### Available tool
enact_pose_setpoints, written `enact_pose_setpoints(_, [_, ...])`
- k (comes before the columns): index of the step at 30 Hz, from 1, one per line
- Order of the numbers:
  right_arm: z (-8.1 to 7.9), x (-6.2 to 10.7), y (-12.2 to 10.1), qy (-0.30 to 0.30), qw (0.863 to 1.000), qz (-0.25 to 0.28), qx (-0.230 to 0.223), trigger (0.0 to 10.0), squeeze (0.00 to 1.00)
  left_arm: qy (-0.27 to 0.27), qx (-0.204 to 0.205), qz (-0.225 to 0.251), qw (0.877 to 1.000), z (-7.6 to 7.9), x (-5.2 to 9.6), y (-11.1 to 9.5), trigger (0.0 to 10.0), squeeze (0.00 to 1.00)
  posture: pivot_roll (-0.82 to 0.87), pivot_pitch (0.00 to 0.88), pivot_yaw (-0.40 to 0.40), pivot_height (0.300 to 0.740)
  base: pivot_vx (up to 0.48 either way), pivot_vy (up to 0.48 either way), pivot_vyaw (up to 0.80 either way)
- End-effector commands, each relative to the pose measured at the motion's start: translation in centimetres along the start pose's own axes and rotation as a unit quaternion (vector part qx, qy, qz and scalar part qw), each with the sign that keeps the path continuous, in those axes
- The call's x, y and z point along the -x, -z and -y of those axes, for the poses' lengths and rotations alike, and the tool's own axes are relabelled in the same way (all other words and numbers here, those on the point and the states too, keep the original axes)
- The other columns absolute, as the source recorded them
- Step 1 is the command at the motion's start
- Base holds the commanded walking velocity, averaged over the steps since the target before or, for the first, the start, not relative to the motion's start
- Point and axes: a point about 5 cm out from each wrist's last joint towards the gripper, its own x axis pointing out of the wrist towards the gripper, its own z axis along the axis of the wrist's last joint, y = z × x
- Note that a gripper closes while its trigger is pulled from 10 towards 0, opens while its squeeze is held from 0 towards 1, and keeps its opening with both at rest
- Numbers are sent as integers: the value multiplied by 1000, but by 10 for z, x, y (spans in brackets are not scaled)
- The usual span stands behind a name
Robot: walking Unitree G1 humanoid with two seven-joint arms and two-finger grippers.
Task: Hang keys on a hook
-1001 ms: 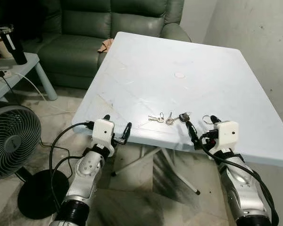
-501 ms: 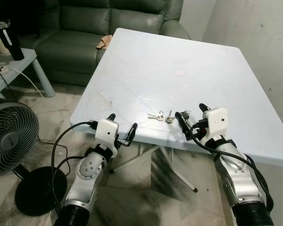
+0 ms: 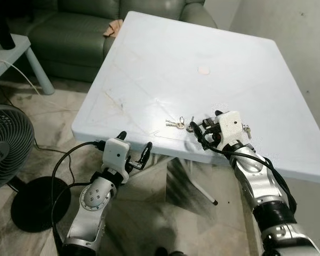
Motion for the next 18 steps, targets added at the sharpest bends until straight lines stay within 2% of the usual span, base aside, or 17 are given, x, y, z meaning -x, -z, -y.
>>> enact_pose_setpoints(1, [11, 2, 5, 23, 1000, -13, -1, 10000, 0, 6, 2, -6, 1000, 6, 3, 0, 10000, 0, 189, 237, -137, 740, 0, 0, 0])
enact_pose_setpoints(5, [25, -3, 7, 56, 997, -31, -40, 9882, 0, 4, 2, -13, 1000, 6, 7, 1, 10000, 0, 199, 240, -139, 740, 0, 0, 0])
enact_pose_setpoints(6, [31, -3, 8, 66, 996, -36, -54, 4706, 0, 2, 2, -16, 1000, 5, 9, 1, 10000, 0, 203, 242, -139, 740, 0, 0, 0])
enact_pose_setpoints(9, [35, -3, 9, 73, 995, -40, -61, 4667, 0, 0, 1, -18, 1000, 4, 10, 1, 10000, 0, 203, 242, -139, 740, 0, 0, 0])
enact_pose_setpoints(11, [39, -3, 10, 80, 994, -41, -60, 0, 0, -2, 1, -20, 1000, 4, 11, 0, 10000, 0, 207, 246, -139, 740, 0, 0, 0])
enact_pose_setpoints(18, [44, -2, 11, 86, 994, -45, -53, 0, 0, -7, 1, -23, 1000, 4, 12, -2, 10000, 0, 208, 253, -137, 740, 0, 0, 0])
